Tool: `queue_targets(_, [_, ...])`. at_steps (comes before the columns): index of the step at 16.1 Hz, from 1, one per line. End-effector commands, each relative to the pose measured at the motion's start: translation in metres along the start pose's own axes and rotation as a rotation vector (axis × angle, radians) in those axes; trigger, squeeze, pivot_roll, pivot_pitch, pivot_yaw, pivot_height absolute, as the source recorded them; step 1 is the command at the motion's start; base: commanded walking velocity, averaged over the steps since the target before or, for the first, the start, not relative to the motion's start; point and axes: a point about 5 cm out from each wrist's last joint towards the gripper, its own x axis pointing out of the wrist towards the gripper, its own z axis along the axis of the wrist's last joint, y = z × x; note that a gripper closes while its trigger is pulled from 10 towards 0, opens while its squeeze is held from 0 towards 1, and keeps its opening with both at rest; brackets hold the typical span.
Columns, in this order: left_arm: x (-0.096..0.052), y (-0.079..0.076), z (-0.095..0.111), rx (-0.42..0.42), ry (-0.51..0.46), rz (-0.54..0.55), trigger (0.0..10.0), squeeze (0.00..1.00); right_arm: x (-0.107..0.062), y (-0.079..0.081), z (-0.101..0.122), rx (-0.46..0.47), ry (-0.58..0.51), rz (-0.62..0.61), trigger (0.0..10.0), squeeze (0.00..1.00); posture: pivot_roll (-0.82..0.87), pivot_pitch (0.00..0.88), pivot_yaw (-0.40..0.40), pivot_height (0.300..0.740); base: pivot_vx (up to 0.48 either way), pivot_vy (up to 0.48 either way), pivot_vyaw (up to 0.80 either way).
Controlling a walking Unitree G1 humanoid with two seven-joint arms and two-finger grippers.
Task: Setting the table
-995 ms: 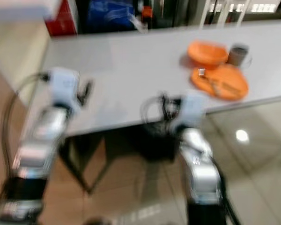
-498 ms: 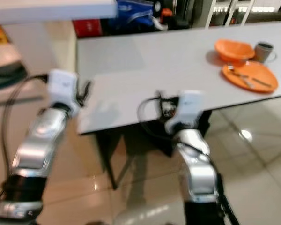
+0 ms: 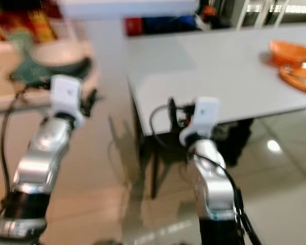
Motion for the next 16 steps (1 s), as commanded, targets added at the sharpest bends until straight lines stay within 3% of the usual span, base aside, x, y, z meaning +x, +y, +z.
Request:
queue_targets(1, [0.001, -0.008, 0.005, -0.003, -0.015, -0.020, 10.0, 0.00, 0.000, -0.005, 0.003, -0.016, -0.006, 0.001, 10.0, 0.00, 0.09, 0.000, 0.024, 0.740, 0.000, 0.480, 0.00])
queue_targets(3, [0.001, -0.008, 0.002, -0.002, -0.010, -0.013, 10.0, 0.00, 0.000, 0.002, 0.004, -0.055, 0.002, 0.083, 10.0, 0.00, 0.08, 0.000, 0.013, 0.740, 0.000, 0.480, 0.00])
queue_targets(8, [-0.007, -0.009, 0.000, 0.016, -0.012, 0.013, 10.0, 0.00, 0.002, -0.001, 0.003, -0.044, 0.023, 0.089, 10.0, 0.00, 0.10, 0.015, -0.038, 0.740, 0.000, 0.480, 0.00])
queue_targets(13, [-0.009, -0.006, 0.001, 0.018, -0.011, 0.027, 10.0, 0.00, 0.004, 0.002, 0.003, -0.045, 0.028, 0.100, 10.0, 0.00, 0.10, 0.031, -0.035, 0.740, 0.000, 0.480, 0.00])
queue_targets(16, [-0.009, -0.012, 0.001, 0.019, -0.012, 0.003, 10.0, 0.00, 0.002, -0.002, 0.002, -0.023, 0.031, 0.081, 10.0, 0.00, 0.10, 0.037, -0.022, 0.740, 0.000, 0.480, 0.00])
